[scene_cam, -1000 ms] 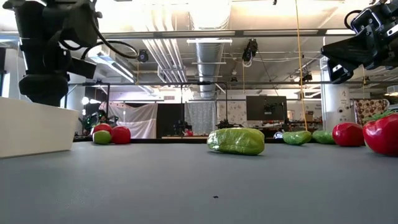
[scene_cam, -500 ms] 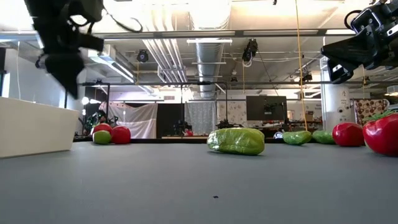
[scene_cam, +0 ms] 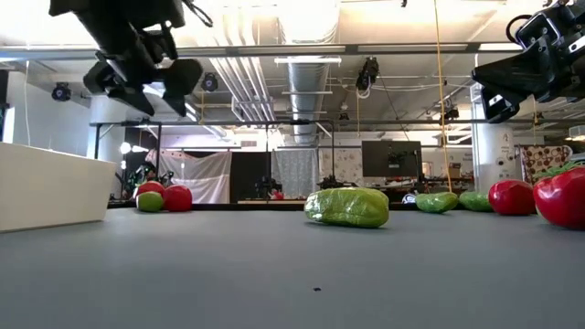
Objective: Sort produce into baskets
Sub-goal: Put the green lime into the white bin
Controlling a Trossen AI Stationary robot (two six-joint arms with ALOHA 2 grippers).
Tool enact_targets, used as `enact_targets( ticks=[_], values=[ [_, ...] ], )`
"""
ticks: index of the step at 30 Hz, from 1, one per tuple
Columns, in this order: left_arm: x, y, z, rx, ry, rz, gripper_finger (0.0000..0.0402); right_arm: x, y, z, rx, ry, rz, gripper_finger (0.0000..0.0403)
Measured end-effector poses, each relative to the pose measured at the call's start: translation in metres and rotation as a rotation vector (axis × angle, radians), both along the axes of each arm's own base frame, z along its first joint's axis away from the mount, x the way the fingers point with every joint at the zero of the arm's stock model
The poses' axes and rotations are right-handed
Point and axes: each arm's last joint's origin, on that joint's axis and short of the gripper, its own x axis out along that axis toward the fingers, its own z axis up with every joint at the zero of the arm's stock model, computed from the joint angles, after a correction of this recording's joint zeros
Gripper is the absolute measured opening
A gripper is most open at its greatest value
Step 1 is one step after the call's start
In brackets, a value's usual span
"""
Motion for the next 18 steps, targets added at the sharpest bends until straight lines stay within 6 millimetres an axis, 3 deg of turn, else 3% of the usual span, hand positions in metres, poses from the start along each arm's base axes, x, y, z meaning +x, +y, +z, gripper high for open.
enact_targets(
  ticks=[6, 13, 18],
  values=[
    [0.011, 0.002, -0.006, 0.006, -0.236, 0.130, 0.0296, 0.000, 0.000, 0.000, 0.000, 0.000, 0.000, 0.0009],
    [0.023, 0.002, -0.014, 0.019, -0.210, 0.131, 0.0296, 0.000, 0.000, 0.000, 0.000, 0.000, 0.000, 0.0009],
    [0.014, 0.006, -0.016, 0.063, -0.089, 0.153, 0.0296, 0.000, 0.000, 0.000, 0.000, 0.001, 0.000, 0.0009]
  ],
)
